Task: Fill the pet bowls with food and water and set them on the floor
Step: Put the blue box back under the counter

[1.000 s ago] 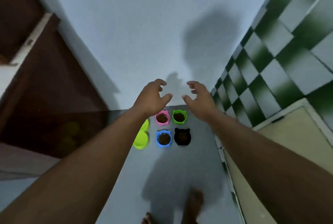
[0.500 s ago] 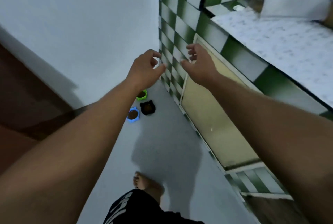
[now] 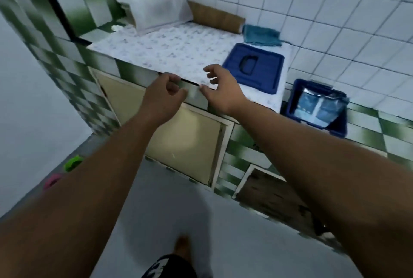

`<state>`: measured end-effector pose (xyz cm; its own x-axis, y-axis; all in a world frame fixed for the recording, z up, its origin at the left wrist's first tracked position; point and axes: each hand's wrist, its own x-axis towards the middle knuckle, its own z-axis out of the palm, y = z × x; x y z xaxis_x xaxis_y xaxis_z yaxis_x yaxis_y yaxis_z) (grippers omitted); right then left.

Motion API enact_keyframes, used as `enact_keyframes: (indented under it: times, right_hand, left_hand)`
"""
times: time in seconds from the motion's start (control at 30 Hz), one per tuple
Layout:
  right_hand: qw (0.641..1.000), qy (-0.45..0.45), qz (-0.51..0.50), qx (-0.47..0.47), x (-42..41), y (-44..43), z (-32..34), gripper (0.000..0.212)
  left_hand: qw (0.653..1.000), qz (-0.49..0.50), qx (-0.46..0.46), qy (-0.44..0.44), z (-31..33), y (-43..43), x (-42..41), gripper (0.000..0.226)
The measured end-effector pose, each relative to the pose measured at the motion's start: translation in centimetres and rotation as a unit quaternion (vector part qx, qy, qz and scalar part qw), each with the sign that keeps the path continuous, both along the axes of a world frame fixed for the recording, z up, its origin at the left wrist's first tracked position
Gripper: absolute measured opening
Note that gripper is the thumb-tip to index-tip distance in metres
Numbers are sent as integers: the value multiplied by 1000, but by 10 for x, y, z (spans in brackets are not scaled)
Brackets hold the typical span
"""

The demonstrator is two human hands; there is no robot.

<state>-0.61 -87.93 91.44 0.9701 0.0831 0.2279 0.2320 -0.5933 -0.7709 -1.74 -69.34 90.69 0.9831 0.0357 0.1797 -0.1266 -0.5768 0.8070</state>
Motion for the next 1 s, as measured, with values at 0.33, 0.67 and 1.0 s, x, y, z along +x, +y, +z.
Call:
enact_keyframes:
  times: [0.33, 0.67, 1.0]
  right_hand:
    - [976, 58, -211, -12, 56, -141, -7, 37]
    - [921, 182, -344, -11, 126, -197, -30, 54]
    - [919, 200, -337, 52, 147, -235, -46, 27]
  left_hand:
    - [995, -79, 27, 61, -8, -103, 101, 43]
    - [989, -87, 59, 100, -17, -138, 162, 52]
    - [993, -50, 75, 79, -20, -175, 154, 37]
